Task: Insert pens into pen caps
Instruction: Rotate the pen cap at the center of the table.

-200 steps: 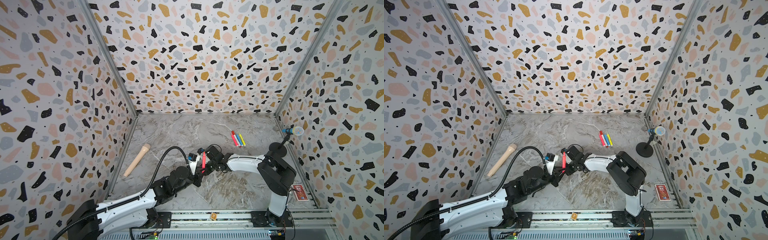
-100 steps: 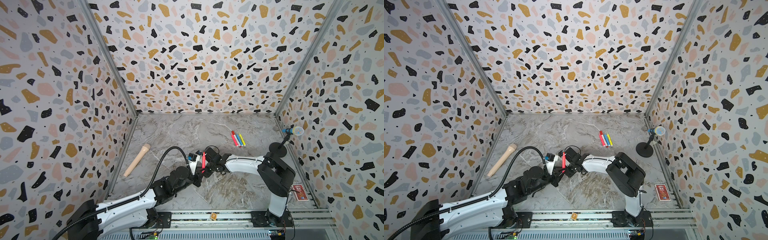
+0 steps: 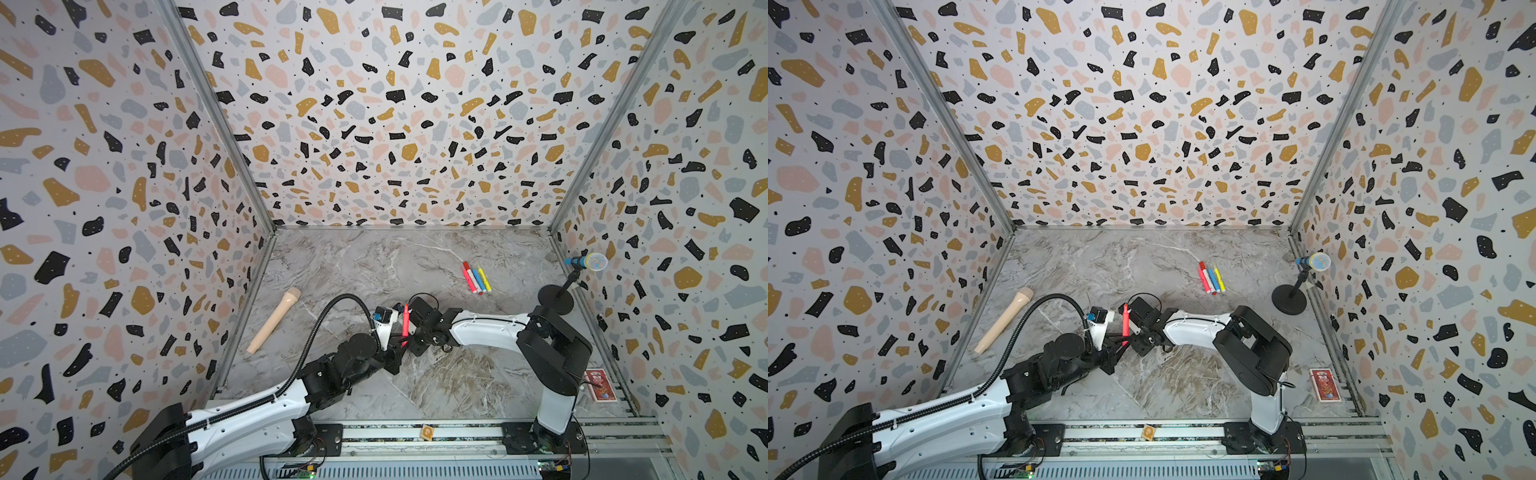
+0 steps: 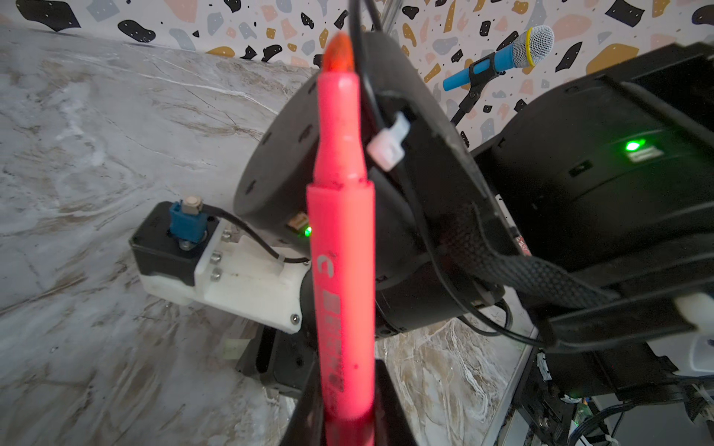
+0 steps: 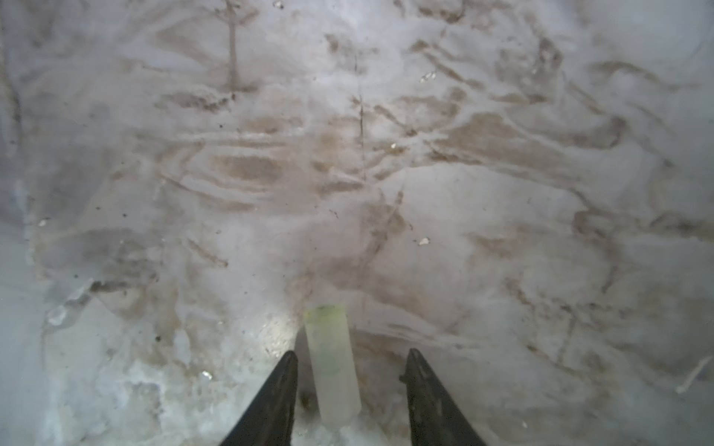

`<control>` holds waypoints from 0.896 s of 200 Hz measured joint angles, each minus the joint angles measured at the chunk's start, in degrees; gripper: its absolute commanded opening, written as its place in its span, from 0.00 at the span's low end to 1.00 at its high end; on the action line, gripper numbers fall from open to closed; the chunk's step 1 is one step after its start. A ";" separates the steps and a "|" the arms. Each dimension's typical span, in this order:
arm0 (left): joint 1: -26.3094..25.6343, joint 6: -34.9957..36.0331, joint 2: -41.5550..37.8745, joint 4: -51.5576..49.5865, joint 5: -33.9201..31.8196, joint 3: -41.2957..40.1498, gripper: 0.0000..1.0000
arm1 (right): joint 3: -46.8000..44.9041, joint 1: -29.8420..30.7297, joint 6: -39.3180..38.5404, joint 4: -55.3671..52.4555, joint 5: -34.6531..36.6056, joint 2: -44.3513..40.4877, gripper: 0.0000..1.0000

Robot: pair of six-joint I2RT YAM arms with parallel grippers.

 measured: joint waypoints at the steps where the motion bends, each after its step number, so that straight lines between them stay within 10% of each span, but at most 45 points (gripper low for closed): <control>1: 0.00 0.00 0.00 -0.02 0.00 0.00 0.00 | 0.02 0.00 0.00 0.00 0.02 0.00 0.46; 179: 0.00 -0.17 -3.87 -1.60 -2.64 0.00 0.00 | -0.70 -3.96 1.51 -1.11 3.91 -0.83 0.45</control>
